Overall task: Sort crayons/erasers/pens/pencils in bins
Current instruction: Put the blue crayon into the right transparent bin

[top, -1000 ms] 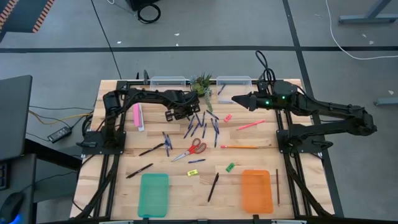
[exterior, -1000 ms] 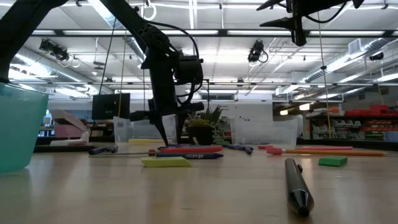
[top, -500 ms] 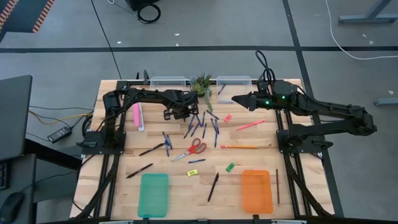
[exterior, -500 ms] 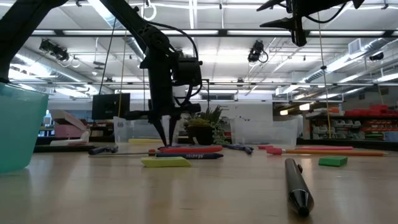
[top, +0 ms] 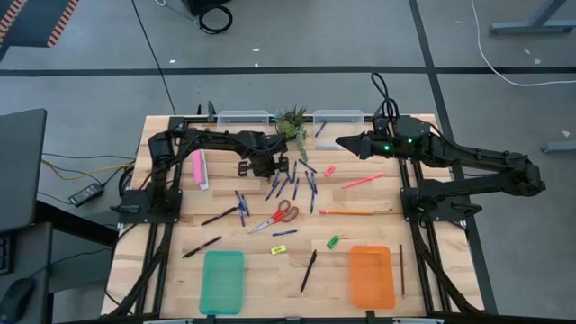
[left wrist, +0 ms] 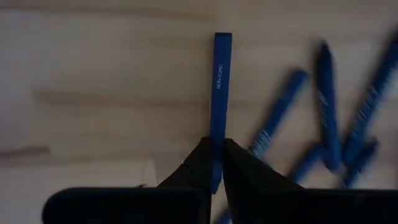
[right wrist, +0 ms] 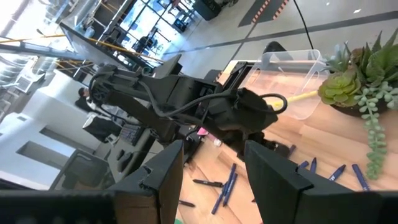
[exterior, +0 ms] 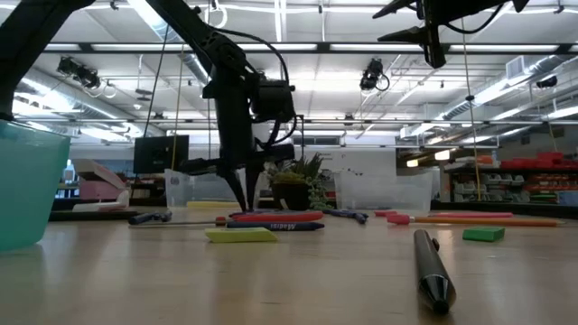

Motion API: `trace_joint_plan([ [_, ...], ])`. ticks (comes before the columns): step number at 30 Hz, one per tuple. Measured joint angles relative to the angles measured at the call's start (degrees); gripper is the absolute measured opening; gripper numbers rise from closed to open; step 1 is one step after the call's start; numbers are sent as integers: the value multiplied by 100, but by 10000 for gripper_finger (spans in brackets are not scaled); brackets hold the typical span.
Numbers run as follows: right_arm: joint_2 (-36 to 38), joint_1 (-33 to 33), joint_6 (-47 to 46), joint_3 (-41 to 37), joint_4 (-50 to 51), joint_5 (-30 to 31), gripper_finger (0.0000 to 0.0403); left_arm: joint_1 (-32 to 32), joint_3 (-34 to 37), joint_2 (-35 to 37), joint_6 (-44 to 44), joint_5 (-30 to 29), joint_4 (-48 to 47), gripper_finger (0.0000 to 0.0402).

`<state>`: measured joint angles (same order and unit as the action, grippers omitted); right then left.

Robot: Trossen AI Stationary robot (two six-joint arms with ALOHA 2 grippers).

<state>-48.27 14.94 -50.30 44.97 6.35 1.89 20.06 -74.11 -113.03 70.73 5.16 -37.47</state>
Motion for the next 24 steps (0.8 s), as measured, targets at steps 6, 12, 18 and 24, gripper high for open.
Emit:
trace_joint_plan([
  [6,0,4,52,0,48,2,177,-45,-7,419,-133,8,406,20],
  [12,0,4,104,0,329,115,177,-65,-9,1035,-366,188,1136,10],
  [18,-87,7,-289,0,439,364,177,-194,-20,1591,-799,636,2175,5],
  [24,-430,7,-594,0,388,-18,177,-286,-17,1729,-841,955,2608,5],
])
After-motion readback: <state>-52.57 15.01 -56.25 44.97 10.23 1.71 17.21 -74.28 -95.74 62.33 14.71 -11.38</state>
